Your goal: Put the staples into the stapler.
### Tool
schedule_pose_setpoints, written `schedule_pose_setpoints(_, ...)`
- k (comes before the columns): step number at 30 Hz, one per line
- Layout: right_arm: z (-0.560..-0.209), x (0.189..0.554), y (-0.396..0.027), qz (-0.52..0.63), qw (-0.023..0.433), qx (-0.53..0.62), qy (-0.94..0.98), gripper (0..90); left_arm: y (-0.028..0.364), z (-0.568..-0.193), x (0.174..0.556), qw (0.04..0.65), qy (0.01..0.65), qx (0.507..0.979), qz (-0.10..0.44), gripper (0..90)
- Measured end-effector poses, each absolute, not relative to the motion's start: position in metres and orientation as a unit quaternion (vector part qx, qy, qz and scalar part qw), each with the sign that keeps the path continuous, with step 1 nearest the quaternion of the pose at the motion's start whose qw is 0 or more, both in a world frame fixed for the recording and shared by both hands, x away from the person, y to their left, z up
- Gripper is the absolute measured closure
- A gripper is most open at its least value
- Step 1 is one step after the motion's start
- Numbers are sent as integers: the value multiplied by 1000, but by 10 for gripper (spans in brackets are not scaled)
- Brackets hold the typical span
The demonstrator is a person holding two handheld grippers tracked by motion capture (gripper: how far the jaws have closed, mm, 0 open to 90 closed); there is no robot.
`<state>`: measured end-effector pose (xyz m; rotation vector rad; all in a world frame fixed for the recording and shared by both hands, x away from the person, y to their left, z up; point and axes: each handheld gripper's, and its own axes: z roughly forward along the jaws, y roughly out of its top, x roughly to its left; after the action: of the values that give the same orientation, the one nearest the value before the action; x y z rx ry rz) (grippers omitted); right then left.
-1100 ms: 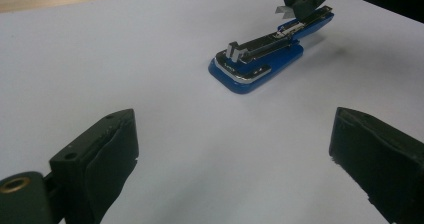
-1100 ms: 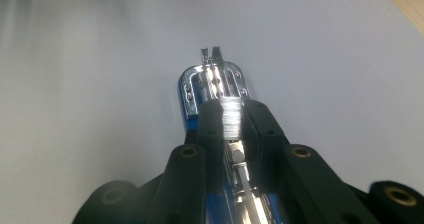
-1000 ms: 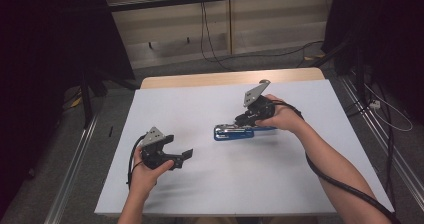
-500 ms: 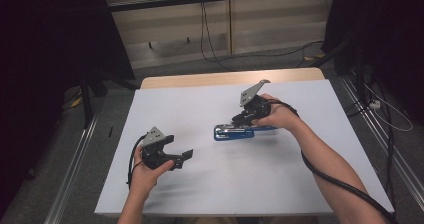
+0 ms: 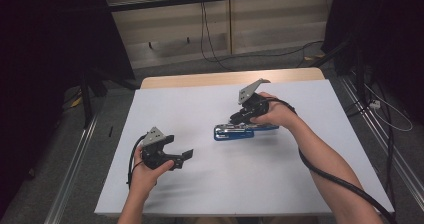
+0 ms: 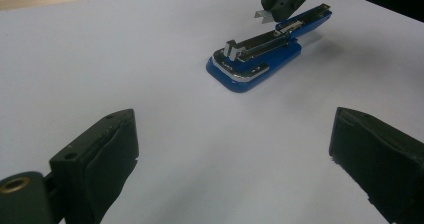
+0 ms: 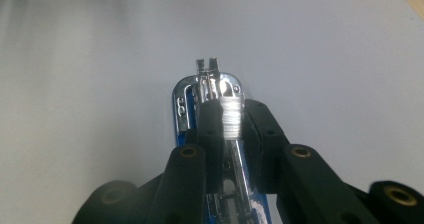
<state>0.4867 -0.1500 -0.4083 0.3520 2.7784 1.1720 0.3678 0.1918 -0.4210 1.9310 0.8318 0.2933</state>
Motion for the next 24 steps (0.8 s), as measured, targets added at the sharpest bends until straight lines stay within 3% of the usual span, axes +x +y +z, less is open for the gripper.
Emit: schedule_pose_setpoints(24,-412,494,-140,381,55,115,916,795,192,-422,369,488,341,795,115,58)
